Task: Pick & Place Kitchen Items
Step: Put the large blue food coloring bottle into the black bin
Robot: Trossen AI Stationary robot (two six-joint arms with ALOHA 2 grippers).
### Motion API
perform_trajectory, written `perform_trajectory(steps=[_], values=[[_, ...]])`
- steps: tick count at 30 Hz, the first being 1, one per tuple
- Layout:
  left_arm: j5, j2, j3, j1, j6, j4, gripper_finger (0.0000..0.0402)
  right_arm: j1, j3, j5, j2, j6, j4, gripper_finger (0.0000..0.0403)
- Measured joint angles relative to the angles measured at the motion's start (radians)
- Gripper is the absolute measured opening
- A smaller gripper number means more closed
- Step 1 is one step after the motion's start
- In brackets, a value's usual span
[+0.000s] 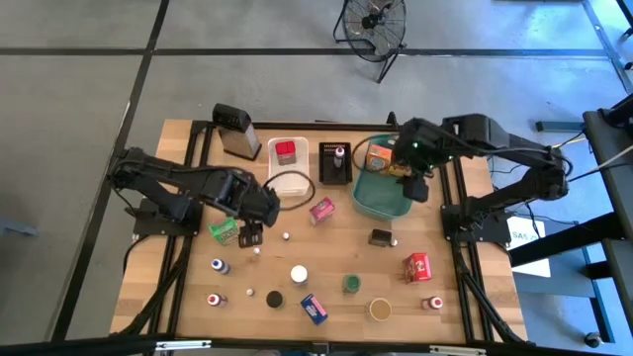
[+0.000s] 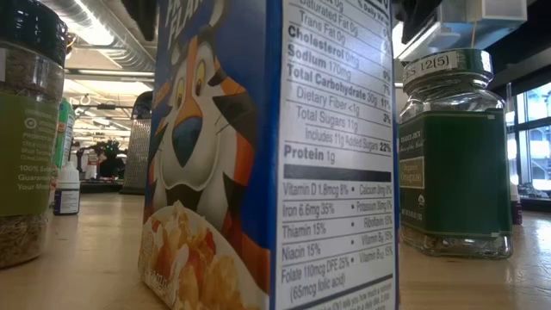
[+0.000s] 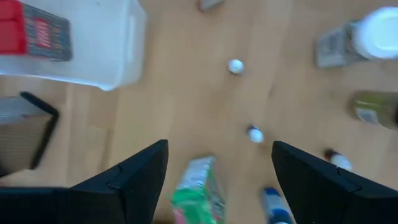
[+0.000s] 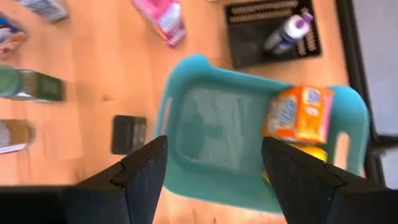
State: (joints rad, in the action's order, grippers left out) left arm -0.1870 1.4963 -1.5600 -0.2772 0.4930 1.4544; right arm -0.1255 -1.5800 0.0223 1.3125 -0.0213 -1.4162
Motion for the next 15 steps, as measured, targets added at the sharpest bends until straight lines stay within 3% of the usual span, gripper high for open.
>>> perform_trajectory(steps=[5, 15], values=[[0.003, 0.000, 0.000, -0.133, 0.182, 0.015, 0.0283, 0.090, 0.008, 0.000, 0.000, 0.008, 0.045, 0.0264], [-0.074, 0.011, 0.000, -0.351, 0.788, 0.100, 0.0283, 0.189, 0.008, 0.001, 0.000, -0.021, 0.119, 0.0264]])
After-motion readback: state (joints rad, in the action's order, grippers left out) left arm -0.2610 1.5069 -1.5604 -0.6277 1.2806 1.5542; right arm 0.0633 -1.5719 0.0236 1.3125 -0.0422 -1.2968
